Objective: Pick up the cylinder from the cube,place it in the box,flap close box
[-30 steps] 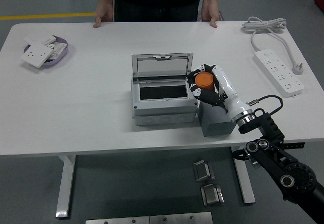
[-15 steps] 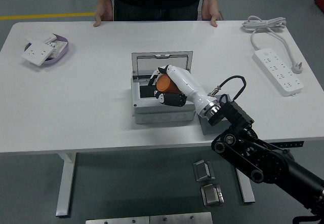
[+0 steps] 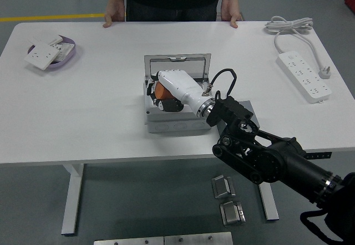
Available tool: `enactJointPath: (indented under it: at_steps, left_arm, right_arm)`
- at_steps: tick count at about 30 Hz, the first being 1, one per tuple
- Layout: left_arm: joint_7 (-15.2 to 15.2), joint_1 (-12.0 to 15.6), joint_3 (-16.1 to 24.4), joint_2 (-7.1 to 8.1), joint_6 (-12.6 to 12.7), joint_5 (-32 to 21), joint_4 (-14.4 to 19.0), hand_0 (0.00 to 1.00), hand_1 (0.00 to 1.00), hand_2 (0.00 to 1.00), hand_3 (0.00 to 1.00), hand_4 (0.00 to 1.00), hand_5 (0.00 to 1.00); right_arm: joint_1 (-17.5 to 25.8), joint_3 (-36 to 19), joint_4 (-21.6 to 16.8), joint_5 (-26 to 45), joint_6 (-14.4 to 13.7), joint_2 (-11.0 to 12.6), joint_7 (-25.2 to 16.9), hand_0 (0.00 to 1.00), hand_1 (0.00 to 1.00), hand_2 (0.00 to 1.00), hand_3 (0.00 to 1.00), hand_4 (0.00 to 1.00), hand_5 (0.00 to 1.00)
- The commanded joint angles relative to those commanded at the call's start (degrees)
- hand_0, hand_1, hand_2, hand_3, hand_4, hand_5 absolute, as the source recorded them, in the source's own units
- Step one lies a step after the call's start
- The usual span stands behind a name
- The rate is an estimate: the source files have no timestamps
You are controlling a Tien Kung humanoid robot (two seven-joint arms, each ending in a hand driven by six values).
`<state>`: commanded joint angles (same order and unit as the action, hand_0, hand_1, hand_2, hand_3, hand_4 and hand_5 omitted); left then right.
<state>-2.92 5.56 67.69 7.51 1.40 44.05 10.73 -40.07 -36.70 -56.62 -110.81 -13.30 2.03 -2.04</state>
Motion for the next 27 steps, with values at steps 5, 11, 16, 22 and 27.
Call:
enactJointPath:
  at_steps: [5, 11, 16, 22, 27]
  left_arm:
    - [-0.01, -0.12, -0.45, 0.10, 0.01, -0.25, -0.15, 0.618, 0.645, 0.644, 0.667, 0.712, 0.238]
    - [-0.01, -0.22, -0.68, 0.12, 0.01, -0.31, -0.16, 0.618, 0.645, 0.643, 0.666, 0.712, 0.236]
    - [0.00, -0.26, -0.98, 0.12, 0.02, -0.47, -0.24, 0.618, 0.645, 0.643, 0.666, 0.712, 0.236]
    - [-0.01, -0.39, -0.80, 0.14, 0.02, -0.10, -0.23, 0.617, 0.645, 0.643, 0.665, 0.711, 0.235]
    - [0.00, -0.37, -0.85, 0.15, 0.02, -0.04, -0.22, 0.617, 0.645, 0.642, 0.664, 0.709, 0.232]
  right_arm:
    - [-2.25, 0.30, 4.81, -0.55, 0.58, -1.56, 0.35, 0.232, 0.317, 0.389, 0.284, 0.040, 0.002]
    - [-3.67, -0.45, 7.41, -0.74, 0.69, -2.03, 0.46, 0.253, 0.333, 0.391, 0.309, 0.071, 0.002]
    - [-4.27, -0.43, 8.85, -0.42, 0.76, -2.03, 0.36, 0.253, 0.333, 0.391, 0.309, 0.071, 0.002]
    - [-4.82, 0.01, 10.12, -0.23, 0.93, -2.03, 0.10, 0.256, 0.337, 0.391, 0.318, 0.078, 0.002]
    - [-5.23, 0.22, 10.54, -0.52, 1.62, -2.03, -0.27, 0.260, 0.338, 0.393, 0.319, 0.080, 0.002]
